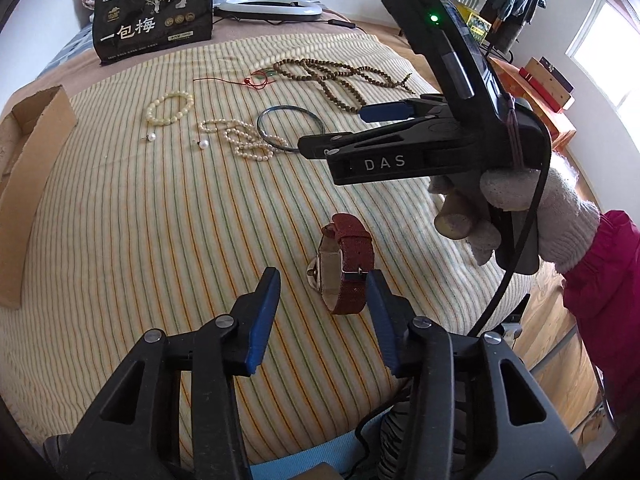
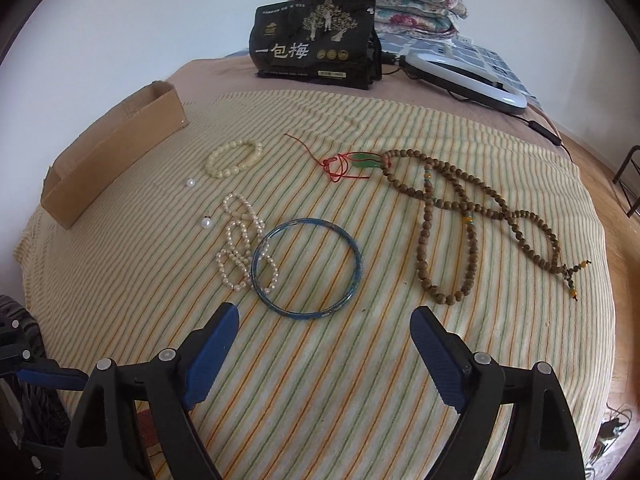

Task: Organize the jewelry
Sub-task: 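Lower the left tool onto the red-strapped watch and close on it, then lift the watch with the left tool while the right tool closes on the blue bangle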

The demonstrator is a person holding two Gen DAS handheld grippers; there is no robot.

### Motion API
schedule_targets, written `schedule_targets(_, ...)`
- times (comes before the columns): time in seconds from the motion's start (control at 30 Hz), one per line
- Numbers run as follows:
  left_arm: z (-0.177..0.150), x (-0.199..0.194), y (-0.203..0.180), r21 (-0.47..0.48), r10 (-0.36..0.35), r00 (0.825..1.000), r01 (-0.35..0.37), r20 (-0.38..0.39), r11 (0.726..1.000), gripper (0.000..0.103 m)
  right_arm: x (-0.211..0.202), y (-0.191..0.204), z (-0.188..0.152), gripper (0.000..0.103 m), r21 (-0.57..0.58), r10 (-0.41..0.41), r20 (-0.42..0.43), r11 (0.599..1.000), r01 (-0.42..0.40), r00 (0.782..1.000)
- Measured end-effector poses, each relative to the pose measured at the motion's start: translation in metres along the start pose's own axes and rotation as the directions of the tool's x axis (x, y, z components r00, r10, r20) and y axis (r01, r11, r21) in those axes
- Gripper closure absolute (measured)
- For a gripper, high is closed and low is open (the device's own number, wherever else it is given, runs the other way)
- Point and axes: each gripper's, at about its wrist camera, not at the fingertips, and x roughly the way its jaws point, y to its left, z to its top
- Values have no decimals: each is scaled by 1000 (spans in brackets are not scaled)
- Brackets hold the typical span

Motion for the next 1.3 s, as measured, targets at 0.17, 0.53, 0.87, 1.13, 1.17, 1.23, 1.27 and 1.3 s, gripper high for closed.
schedule_targets(0.17,1,6,-5,13,-10,1000,10,-3,1000,58,16,2,5,14,-26,20,-13,999,-20,1000)
schedule_targets(0.53,2,8,-12,28,-40,999,41,-7,999,62,31,8,11,10,-78,13,-14,997,-15,1000)
schedule_targets(0.87,3,14,-17,41,-41,999,42,-24,998,69,32,9,11,9,-89,7,-6,996,-7,1000)
schedule_targets(1.13,5,16,-14,32,-34,999,35,-19,999,84,36,10,14,13,-99,-1,-1,995,1,1000)
schedule_targets(1.17,5,16,-13,32,-34,999,35,-17,999,84,36,11,14,17,-101,0,-1,995,0,1000)
schedule_targets(1.23,5,16,-13,31,-35,999,35,-15,999,84,34,11,14,23,-102,1,1,995,-1,1000)
schedule_targets(1.27,5,16,-13,30,-33,999,34,-14,999,84,34,11,13,26,-102,1,2,995,-1,1000)
schedule_targets(1.3,5,16,-13,29,-32,999,32,-12,999,84,33,11,13,28,-102,3,2,995,-3,1000)
